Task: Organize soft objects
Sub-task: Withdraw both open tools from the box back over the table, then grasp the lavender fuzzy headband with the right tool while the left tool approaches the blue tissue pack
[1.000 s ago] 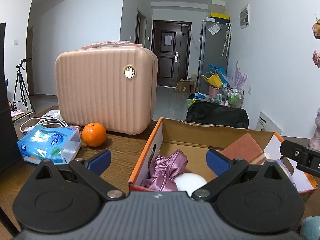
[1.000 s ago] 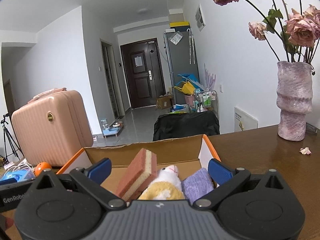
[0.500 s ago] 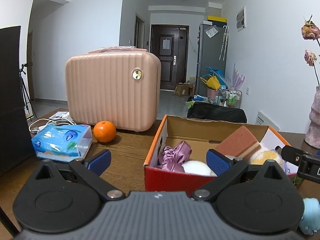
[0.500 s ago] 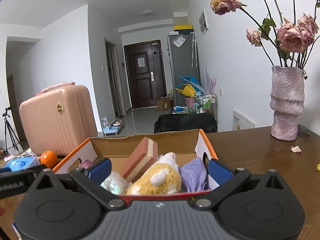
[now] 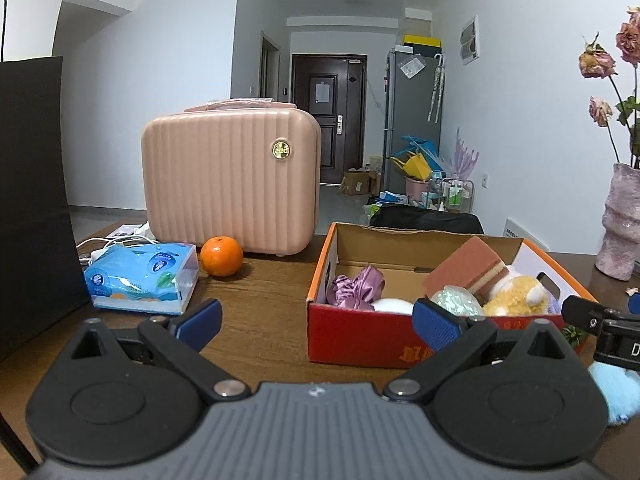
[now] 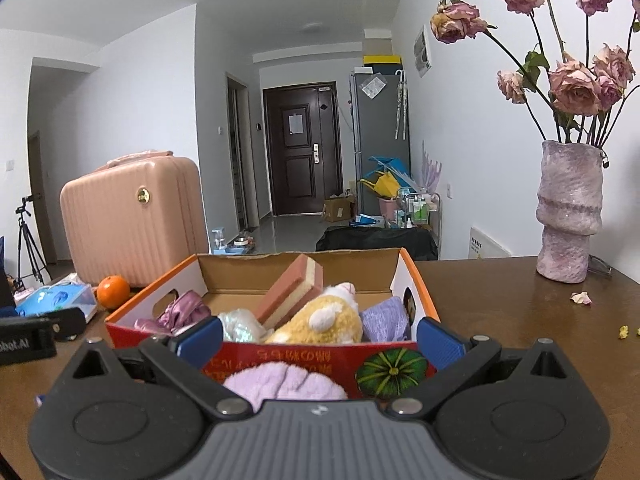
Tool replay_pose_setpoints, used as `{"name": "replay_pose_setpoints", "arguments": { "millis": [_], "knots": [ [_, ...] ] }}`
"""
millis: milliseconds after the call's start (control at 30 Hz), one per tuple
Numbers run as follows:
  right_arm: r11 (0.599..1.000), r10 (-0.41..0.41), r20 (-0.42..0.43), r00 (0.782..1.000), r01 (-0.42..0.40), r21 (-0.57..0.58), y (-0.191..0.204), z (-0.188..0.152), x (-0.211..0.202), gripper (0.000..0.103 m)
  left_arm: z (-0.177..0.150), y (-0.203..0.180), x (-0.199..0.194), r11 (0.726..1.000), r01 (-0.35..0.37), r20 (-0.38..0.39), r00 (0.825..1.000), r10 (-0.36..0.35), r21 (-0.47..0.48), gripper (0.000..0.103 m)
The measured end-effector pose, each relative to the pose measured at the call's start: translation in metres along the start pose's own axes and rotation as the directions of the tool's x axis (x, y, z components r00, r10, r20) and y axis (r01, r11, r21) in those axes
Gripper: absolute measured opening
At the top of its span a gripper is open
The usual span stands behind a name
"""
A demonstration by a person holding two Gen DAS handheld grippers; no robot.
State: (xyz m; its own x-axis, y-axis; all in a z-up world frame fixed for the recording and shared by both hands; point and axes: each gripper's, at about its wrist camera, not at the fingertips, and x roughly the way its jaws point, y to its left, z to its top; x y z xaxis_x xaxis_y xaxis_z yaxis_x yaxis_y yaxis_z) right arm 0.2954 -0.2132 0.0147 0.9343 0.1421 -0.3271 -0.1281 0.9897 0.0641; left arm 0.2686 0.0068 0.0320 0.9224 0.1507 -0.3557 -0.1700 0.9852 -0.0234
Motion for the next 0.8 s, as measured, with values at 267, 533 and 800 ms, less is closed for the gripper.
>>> {"name": "replay_pose_setpoints", "arguments": {
  "millis": [267,533,800],
  "knots": [
    [0.999,0.003,0.013,1.0,-0.003,-0.038,0.003,-0.01,-0.022,0.103,-0.009,0.007,-0.021,0.999,0.037,0.002,0.999,-0.037,0.019,0.103],
    [0.997,0.01,0.008,1.0,-0.009,-0.072,0.005,-0.023,-0.043,0.103,-0.019,0.014,-0.038,0.997,0.063,-0.005,0.998,-0.063,0.036,0.103],
    [0.997,0.011,-0.004,1.0,-0.011,-0.078,0.001,-0.034,-0.058,0.103,-0.024,0.022,-0.047,0.997,0.069,-0.001,0.998,-0.069,0.048,0.103]
  ]
}}
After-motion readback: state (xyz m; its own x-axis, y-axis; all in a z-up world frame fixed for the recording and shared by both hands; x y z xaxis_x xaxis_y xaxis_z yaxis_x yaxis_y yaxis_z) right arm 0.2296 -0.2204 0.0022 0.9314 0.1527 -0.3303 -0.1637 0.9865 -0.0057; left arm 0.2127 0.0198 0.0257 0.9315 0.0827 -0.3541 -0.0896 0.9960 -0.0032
